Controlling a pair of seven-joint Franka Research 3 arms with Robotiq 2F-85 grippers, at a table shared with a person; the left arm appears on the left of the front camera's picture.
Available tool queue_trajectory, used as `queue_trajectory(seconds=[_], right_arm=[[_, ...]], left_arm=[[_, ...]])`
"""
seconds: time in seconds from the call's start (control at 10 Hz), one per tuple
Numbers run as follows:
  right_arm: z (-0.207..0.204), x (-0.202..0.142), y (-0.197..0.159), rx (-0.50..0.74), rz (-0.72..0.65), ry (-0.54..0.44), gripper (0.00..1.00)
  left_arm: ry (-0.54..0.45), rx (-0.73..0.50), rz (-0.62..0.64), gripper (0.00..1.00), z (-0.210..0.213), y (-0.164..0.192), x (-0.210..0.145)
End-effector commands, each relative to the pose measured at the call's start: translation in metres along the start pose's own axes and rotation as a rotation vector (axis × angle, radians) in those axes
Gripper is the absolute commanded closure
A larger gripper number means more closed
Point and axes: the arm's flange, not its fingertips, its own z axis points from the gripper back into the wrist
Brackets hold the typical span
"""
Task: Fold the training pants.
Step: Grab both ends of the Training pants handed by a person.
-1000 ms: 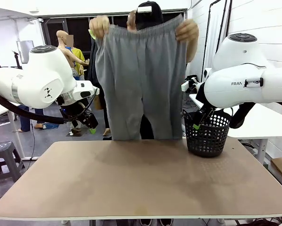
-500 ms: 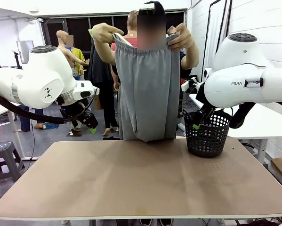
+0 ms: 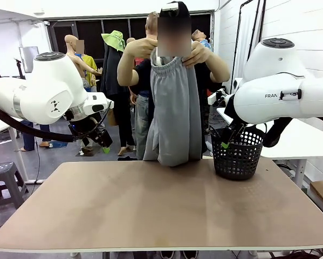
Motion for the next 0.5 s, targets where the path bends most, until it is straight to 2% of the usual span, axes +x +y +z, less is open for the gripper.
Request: queue_trajectory(seconds=[0.0, 0.4], right_arm=[[-0.0005, -0.0003, 0.0003, -0.001, 0.000, -0.002, 0.00], [-0.0005, -0.0003, 0.0003, -0.001, 0.000, -0.002, 0.00]], left_arm=[[-0.007, 0.001, -0.001, 0.00, 0.0002, -0.0001, 0.0010], [-0.007, 0.001, -0.001, 0.00, 0.0002, -0.0001, 0.0010]])
